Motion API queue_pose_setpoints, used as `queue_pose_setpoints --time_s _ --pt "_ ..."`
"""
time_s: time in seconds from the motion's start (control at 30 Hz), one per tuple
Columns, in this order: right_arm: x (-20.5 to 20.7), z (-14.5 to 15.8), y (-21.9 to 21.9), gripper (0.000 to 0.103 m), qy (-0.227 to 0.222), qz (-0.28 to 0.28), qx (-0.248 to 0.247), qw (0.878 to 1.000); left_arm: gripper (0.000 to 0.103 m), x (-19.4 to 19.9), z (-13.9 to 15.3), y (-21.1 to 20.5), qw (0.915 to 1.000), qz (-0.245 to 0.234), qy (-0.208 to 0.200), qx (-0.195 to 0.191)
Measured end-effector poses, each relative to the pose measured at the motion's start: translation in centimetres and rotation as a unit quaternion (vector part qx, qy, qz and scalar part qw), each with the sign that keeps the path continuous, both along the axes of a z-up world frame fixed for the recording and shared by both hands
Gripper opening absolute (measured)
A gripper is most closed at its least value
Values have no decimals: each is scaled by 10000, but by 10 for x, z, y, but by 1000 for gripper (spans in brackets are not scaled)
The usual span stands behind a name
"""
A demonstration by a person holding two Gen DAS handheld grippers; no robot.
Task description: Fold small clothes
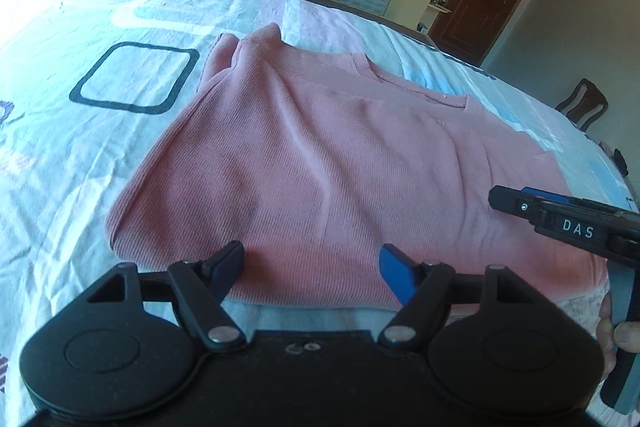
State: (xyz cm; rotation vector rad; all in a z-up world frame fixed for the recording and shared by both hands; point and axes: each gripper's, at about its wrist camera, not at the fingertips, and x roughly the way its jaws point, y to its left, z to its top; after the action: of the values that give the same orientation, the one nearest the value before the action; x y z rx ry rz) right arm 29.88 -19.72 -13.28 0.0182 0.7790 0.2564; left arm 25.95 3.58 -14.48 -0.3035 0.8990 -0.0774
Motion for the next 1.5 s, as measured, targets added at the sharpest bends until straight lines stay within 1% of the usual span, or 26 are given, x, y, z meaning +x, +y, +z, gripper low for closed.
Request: queue_pose_setpoints --time_s 0.07,0.13,0.2,0.27,0.3,0.4,0.5,0.6,0.7,0.77,0.83,0.9,0.93,0.97,1.0,1.03,1.07,1.1,1.3,1.4,1.5 --pt "0 0 4 67 4 -12 14 10000 74 -2 -1 6 9996 54 94 -254" --pt "0 -1 8 67 22 -3 -15 10000 74 -5 -1 11 9986 114 152 -494" --pt "0 -1 11 68 47 9 -21 10000 74 -7 -2 18 9960 170 187 -861" --pt "0 1 13 68 38 15 -57 10000 73 -10 -7 25 9906 284 258 -1309" --pt "0 1 14 68 33 20 -67 10000 73 -11 -9 28 9880 345 291 -1474" --pt "-2 2 16 68 23 14 -97 9999 73 -15 -23 37 9766 506 395 -2055" --pt "-2 -1 17 68 76 13 -147 9999 73 -12 -32 44 9695 674 192 -2347" --pt "1 -4 16 68 100 -42 -162 9998 73 -3 -41 51 9592 890 19 -2682" --pt "5 -5 14 68 93 -102 -154 9998 72 8 -46 54 9522 1071 -161 -2855" --pt "9 -4 13 68 58 -154 -185 9997 68 16 -48 55 9505 1141 -284 -2875" --pt "15 -4 14 68 17 -207 -218 9995 59 23 -50 57 9490 1234 -394 -2875" --pt "20 -4 15 68 -41 -241 -267 9993 37 28 -56 62 9471 1362 -447 -2872" --pt "22 -5 17 68 -69 -244 -312 9992 33 29 -60 65 9446 1432 -459 -2917" --pt "23 -8 19 68 -70 -234 -358 9991 24 30 -63 68 9434 1476 -460 -2933" --pt "25 -14 21 68 -12 -216 -463 9987 21 30 -65 70 9429 1487 -472 -2944" --pt "28 -23 24 68 145 -180 -606 9979 22 30 -66 71 9430 1474 -501 -2942" --pt "27 -30 25 72 86 -156 -667 9976 21 30 -66 70 9439 1468 -516 -2912" --pt "26 -32 26 74 1 -161 -706 9974 20 30 -65 69 9456 1466 -531 -2854" --pt "30 -36 25 78 -37 -100 -748 9971 15 27 -54 61 9539 1538 -591 -2507" --pt "32 -35 20 79 -40 -34 -634 9980 13 25 -41 52 9594 1526 -756 -2249" --pt "32 -27 7 80 -37 57 -247 9997 12 21 -21 37 9669 1408 -957 -1899"
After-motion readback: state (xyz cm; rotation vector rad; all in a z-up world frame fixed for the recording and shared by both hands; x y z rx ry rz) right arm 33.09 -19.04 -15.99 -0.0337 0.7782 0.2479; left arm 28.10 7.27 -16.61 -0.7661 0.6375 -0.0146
